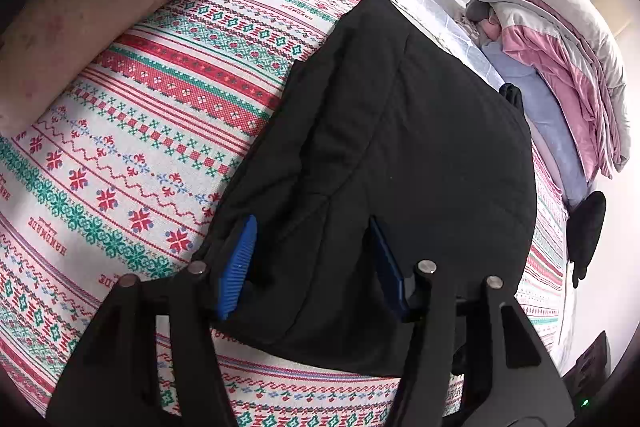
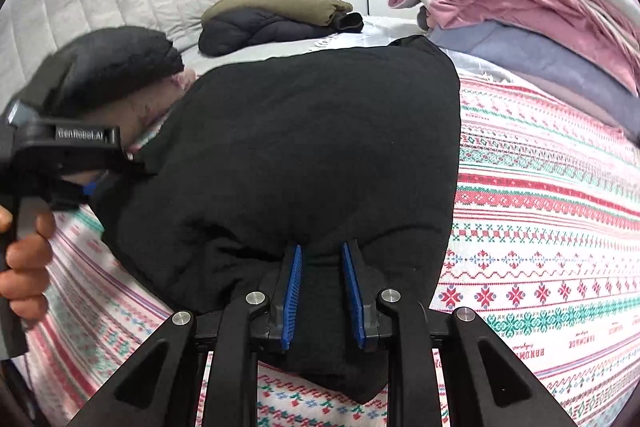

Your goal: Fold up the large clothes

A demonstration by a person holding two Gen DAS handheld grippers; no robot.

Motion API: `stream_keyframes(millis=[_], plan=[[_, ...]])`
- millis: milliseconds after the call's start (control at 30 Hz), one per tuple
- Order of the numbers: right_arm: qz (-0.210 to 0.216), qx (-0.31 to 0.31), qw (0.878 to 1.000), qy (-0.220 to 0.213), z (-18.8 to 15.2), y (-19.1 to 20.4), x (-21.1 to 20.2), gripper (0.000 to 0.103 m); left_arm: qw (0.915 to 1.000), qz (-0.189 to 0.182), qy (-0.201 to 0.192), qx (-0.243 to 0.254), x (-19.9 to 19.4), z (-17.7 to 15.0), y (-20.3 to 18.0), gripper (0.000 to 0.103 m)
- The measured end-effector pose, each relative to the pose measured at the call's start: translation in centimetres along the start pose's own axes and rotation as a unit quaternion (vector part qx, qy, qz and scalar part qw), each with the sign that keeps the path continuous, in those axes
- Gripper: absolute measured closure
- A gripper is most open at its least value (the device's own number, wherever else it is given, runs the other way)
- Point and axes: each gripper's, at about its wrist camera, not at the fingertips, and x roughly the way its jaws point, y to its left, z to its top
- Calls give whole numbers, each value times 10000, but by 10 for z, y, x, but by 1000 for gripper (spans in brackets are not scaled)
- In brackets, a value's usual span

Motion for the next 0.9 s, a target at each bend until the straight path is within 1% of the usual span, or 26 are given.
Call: stream_keyframes(millis=[67,133,167,200,300,367,400,433,467,500,533,567,600,633,733,800,833,867,900], plan=[[100,70,9999,53,6,-4,-3,79,10000,57,-18,51,1,-1,-1,45],[361,301,9989,34,16,-14,-11,80,10000,58,-1,51,-1,-1,-3,45],[582,516,9969,-75,24,-23,-17,80,10000,17,23,6,-1,-1,-2,45],[707,740,9944,-242,32,-33,-25,80,9999,-45,57,-70,-2,-1,1,45],[573,1038,9914,-550,60,-52,-35,80,9995,-193,120,-220,-3,-2,4,45],[684,984,9920,-403,72,-50,-26,80,9993,-238,143,-266,-4,-3,7,46],[762,861,9932,-198,73,-42,-14,80,9992,-247,145,-279,-4,-3,7,46],[809,734,9940,19,71,-36,-3,80,9992,-245,142,-282,-3,-3,7,46],[825,501,9942,484,62,-23,19,80,9993,-171,119,-309,-4,-4,8,46],[541,216,9966,583,48,-11,36,80,9991,-183,123,-353,-4,-4,9,46],[385,39,9977,551,40,-6,46,80,9991,-181,120,-373,-4,-5,10,46],[382,37,9979,519,34,-6,56,80,9992,-153,103,-356,-5,-6,9,47],[513,220,9970,533,36,-10,59,80,9993,-140,91,-337,-5,-7,9,47],[563,290,9962,593,38,-12,59,80,9993,-129,83,-334,-5,-7,8,47],[497,-72,9954,817,47,-6,57,80,9993,-103,78,-338,-5,-8,7,47],[661,-125,9931,964,62,-11,50,82,9993,-128,100,-346,-4,-7,8,46],[780,-51,9931,874,75,-18,43,81,9991,-161,132,-366,-4,-7,8,46],[782,28,9946,680,88,-26,36,79,9990,-175,147,-387,-3,-6,9,46],[679,151,9965,468,104,-36,32,74,9989,-178,151,-399,-3,-6,9,46]])
